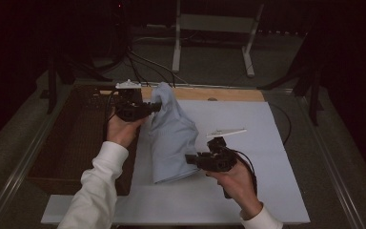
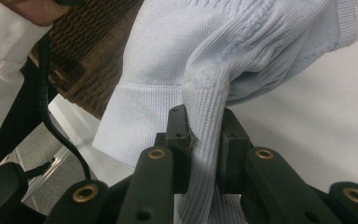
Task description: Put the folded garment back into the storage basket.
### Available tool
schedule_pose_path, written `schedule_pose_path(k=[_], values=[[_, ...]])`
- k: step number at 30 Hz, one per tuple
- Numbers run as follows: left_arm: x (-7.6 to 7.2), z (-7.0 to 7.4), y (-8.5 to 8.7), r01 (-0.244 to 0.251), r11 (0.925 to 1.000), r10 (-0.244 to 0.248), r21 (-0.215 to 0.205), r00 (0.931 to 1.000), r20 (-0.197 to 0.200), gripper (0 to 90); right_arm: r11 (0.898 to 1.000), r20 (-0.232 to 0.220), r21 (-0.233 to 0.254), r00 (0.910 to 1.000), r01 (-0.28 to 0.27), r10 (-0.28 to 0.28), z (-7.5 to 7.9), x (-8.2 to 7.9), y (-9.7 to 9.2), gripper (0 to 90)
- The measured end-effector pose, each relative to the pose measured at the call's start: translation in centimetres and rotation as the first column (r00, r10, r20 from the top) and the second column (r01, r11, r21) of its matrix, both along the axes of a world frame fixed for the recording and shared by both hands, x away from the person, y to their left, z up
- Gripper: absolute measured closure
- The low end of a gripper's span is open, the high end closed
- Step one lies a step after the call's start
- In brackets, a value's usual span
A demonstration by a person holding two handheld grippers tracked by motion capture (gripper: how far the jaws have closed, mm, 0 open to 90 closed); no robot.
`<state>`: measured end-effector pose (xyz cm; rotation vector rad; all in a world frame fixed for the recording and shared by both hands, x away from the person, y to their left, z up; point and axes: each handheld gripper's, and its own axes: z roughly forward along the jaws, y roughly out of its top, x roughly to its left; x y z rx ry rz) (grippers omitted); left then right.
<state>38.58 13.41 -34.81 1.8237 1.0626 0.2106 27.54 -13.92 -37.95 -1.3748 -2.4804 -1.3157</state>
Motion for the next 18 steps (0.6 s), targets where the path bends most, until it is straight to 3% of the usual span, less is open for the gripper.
schedule_pose_path(k=[18], values=[[0.5, 1.4, 2.1, -0.046, 0.9986, 0.046, -0.027, 0.9989, 0.008, 84.7, 1.000, 0.038, -0.025, 0.9991, -0.017, 0.018, 1.7, 2.0, 2.5, 78.8]])
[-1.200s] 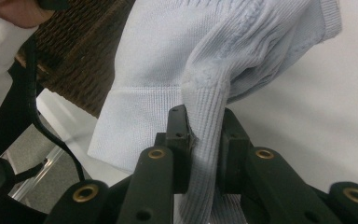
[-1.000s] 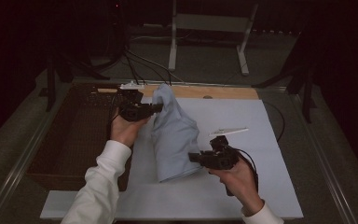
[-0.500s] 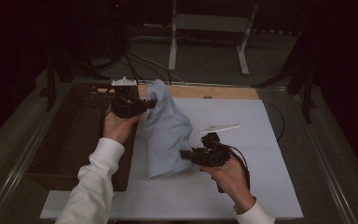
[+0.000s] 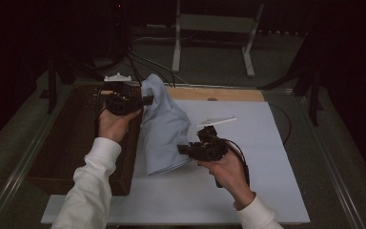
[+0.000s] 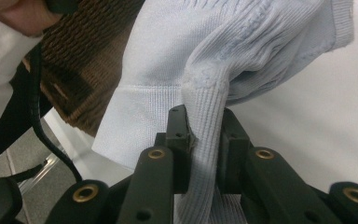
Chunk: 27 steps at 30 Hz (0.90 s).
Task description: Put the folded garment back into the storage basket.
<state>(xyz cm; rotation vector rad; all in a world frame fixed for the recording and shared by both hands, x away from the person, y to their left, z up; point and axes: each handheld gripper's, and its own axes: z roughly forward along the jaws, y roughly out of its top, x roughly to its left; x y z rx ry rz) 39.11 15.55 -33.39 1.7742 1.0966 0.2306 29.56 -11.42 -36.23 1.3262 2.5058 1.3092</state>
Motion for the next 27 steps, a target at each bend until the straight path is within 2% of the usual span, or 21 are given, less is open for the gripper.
schedule_pose_path(k=[8, 17, 23, 27], values=[[0.3, 0.1, 0.8, -0.021, 0.9997, 0.021, -0.016, 0.9998, -0.004, 84.8, 1.000, 0.007, -0.006, 0.9999, -0.011, 0.011, 0.6, 1.0, 1.3, 78.8], [0.6, 0.6, 1.2, -0.027, 0.9996, 0.027, -0.006, 0.9996, -0.001, 84.7, 1.000, 0.012, 0.015, 0.9999, -0.009, 0.009, 1.0, 1.7, 2.5, 78.8], [0.8, 0.9, 1.6, -0.039, 0.9991, 0.039, -0.016, 0.9992, 0.000, 84.7, 0.999, 0.020, 0.036, 0.9998, 0.005, -0.006, 1.4, 2.5, 3.4, 78.8], [0.8, 1.2, 1.9, -0.043, 0.9990, 0.043, -0.013, 0.9990, 0.005, 84.7, 0.999, 0.024, 0.034, 0.9997, 0.004, -0.005, 1.6, 2.9, 3.9, 78.8]])
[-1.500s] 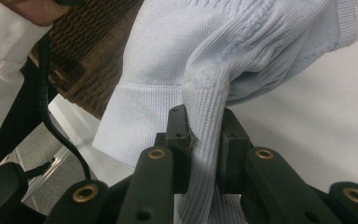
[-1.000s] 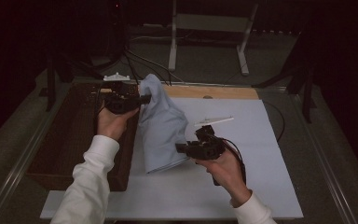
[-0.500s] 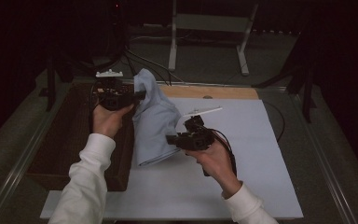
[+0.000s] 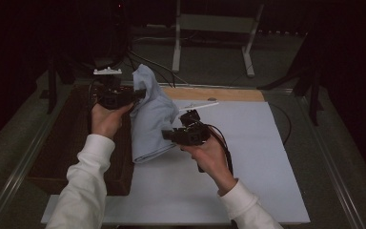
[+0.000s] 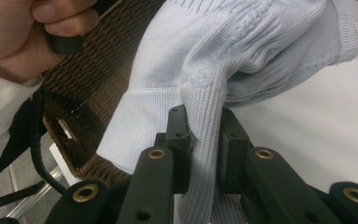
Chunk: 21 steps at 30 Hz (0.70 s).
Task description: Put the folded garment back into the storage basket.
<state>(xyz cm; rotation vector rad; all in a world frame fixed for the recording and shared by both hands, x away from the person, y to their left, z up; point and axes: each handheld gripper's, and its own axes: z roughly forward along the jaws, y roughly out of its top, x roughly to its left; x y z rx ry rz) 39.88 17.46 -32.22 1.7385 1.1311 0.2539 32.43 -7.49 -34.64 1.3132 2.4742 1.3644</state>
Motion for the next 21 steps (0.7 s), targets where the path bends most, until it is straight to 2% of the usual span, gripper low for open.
schedule_pose_path(k=[5, 21], values=[[0.1, 0.4, 0.8, -0.015, 0.9998, 0.015, -0.014, 0.9999, 0.006, 84.8, 1.000, 0.007, 0.020, 1.0000, -0.004, 0.004, 0.4, 0.5, 0.8, 78.8], [0.5, 1.1, 2.7, -0.034, 0.9991, 0.035, -0.024, 0.9993, 0.016, 84.8, 0.999, 0.033, 0.039, 0.9993, -0.020, 0.019, 1.0, 1.1, 3.9, 78.8]])
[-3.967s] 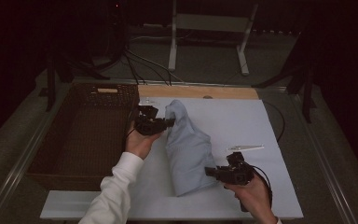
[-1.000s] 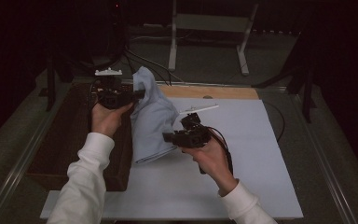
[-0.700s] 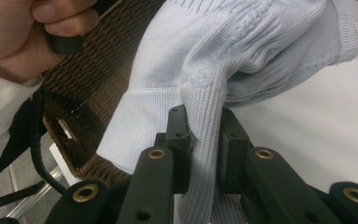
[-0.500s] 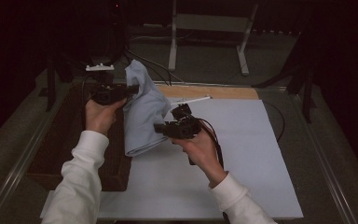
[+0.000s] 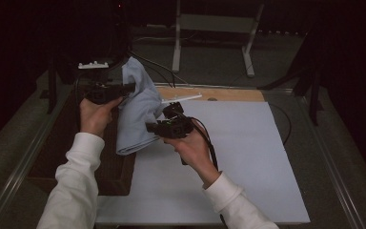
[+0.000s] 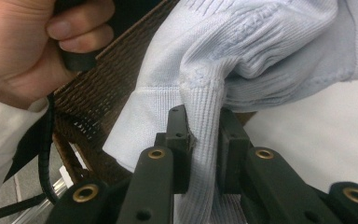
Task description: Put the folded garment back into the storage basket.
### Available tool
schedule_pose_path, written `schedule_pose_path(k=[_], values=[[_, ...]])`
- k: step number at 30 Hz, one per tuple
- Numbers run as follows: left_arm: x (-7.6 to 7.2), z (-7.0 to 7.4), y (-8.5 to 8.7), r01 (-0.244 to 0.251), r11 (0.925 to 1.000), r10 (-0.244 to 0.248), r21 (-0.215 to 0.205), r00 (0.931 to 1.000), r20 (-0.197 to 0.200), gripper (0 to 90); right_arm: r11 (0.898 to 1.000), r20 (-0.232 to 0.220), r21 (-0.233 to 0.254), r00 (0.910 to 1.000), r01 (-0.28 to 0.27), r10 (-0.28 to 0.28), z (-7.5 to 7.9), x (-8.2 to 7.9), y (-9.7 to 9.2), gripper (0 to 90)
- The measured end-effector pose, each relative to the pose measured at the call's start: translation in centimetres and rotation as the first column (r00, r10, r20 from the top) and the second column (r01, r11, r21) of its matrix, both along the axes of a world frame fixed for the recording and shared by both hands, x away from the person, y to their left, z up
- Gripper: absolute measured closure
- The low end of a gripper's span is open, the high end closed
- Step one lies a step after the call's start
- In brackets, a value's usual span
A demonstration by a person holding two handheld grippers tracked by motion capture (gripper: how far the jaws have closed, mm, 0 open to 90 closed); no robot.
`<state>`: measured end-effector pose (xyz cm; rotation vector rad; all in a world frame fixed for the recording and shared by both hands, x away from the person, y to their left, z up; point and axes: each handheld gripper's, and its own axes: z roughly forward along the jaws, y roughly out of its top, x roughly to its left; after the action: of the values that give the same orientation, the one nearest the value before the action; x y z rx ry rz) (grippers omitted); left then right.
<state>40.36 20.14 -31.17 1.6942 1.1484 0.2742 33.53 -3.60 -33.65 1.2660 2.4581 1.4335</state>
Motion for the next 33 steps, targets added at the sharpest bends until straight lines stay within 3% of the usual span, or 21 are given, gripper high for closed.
schedule_pose_path(k=[16, 33], values=[[0.8, -0.5, 1.7, -0.007, 0.9999, 0.007, 0.015, 0.9999, -0.012, 84.8, 1.000, -0.015, 0.025, 0.9998, -0.012, 0.012, -0.2, 1.1, 3.2, 78.9], [1.1, -0.9, 3.7, -0.037, 0.9993, 0.037, -0.008, 0.9992, -0.015, 84.8, 0.999, -0.009, 0.026, 0.9998, -0.018, 0.018, -0.8, 1.7, 5.9, 78.9]])
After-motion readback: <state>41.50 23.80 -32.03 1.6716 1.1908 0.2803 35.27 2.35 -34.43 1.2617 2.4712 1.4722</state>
